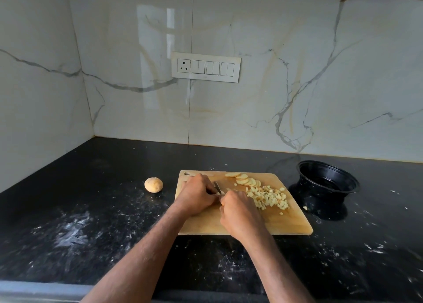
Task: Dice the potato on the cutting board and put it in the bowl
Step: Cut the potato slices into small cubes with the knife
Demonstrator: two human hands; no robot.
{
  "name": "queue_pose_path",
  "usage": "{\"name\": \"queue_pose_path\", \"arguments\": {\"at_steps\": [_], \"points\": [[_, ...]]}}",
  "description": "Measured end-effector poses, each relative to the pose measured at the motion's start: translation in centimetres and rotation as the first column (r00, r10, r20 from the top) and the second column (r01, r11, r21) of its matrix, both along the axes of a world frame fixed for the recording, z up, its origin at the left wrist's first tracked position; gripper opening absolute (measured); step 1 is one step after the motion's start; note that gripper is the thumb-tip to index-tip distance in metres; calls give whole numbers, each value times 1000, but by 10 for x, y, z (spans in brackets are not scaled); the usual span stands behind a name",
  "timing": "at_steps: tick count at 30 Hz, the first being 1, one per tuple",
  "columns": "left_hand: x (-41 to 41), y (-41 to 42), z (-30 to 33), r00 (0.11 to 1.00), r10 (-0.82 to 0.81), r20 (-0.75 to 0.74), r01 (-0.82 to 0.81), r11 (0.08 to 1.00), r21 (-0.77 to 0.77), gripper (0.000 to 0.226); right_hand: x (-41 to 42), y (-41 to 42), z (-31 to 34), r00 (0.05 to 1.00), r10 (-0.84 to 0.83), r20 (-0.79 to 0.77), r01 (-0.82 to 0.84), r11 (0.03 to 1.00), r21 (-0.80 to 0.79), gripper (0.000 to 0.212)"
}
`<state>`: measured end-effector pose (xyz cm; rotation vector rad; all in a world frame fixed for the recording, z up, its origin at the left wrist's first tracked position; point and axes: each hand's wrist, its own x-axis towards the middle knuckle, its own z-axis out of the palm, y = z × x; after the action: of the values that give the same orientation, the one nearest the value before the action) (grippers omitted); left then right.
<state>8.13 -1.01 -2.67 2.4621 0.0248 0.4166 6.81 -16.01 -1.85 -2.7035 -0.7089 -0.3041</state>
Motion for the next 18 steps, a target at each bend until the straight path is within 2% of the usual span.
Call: {"name": "queue_pose_path", "arguments": {"at_steps": [5, 11, 18], "points": [[4, -5, -3, 997, 78, -16, -78, 997, -7, 9, -4, -4, 1, 1000, 15, 10, -15, 1000, -3, 16], [8, -10, -7, 986, 169, 1, -168, 983, 73, 10, -18, -22, -7, 998, 40, 50, -41, 999, 8, 17], [7, -9, -8, 982, 186, 22, -187, 981, 56, 10, -28, -52, -2, 999, 47, -24, -46, 998, 32, 31]]}}
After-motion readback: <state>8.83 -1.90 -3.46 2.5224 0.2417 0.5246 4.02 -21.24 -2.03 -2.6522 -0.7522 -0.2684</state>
